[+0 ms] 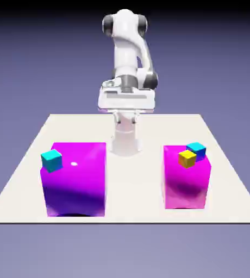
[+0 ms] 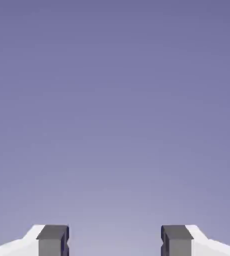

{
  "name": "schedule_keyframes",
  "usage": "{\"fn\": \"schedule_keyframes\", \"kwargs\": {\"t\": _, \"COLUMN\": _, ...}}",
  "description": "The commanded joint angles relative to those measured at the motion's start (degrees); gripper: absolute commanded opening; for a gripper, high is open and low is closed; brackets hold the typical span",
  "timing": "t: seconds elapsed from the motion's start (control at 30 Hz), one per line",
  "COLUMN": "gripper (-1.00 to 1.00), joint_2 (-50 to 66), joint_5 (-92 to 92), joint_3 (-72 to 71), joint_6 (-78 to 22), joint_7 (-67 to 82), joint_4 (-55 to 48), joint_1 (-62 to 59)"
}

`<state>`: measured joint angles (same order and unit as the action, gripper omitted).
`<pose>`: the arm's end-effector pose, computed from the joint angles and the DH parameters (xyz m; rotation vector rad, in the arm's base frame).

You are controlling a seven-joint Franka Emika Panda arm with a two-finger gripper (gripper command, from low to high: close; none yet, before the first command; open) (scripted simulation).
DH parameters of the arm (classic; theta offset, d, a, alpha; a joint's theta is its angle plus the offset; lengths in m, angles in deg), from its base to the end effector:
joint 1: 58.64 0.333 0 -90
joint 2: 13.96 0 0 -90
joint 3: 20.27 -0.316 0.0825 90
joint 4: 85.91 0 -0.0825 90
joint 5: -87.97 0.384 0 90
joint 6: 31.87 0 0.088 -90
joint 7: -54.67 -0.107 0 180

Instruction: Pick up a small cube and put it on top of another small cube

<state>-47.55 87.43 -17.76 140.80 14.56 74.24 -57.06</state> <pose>0.3896 -0.0061 0.4684 -2.4913 0.9242 -1.0550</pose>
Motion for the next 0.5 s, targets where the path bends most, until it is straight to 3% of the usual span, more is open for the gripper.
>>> {"fn": "schedule_keyframes", "kwargs": {"t": 0.0, "gripper": 0.00, "joint_2": -0.77, "joint_5": -0.45, "joint_3": 2.08, "joint_6": -1.11, "joint_7": 1.95, "joint_4": -0.71, "joint_1": 0.74}}
{"fn": "schedule_keyframes", "kwargs": {"t": 0.47, "gripper": 0.00, "joint_2": -11.49, "joint_5": -6.72, "joint_3": 31.15, "joint_6": -16.60, "joint_7": 29.26, "joint_4": -10.60, "joint_1": 11.05}}
